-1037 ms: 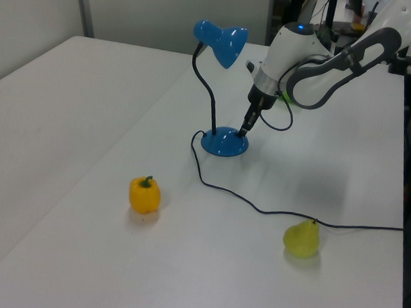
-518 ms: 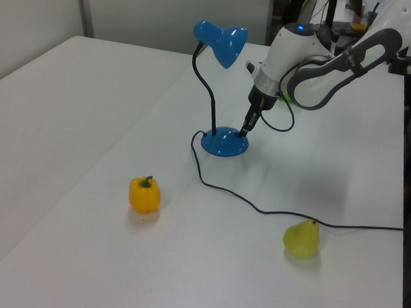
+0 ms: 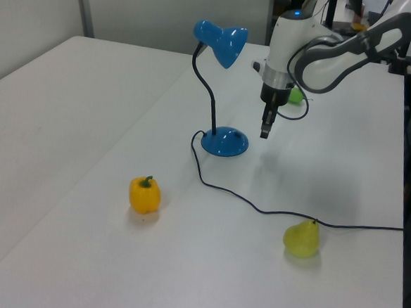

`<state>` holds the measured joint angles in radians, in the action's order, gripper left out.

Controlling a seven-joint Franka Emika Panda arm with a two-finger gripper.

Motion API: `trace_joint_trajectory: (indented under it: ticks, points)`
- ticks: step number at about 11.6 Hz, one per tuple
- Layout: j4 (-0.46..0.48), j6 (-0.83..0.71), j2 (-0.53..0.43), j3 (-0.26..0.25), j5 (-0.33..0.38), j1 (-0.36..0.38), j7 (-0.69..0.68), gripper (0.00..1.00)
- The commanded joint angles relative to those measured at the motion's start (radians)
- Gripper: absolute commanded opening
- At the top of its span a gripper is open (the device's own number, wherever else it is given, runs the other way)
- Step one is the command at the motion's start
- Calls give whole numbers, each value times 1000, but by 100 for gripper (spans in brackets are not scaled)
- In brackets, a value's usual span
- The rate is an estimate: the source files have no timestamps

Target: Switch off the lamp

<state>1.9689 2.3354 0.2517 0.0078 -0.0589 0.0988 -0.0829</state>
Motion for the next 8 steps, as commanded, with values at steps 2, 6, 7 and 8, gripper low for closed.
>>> trace_joint_trajectory:
  ticks: [2,6,7,8]
  points:
    - [31,-342,-187,3,-10,27,31,34]
    - [-68,-617,-265,12,4,25,37,100]
    - [-94,-667,-281,21,23,21,37,100]
    - [-129,-715,-298,27,43,15,37,100]
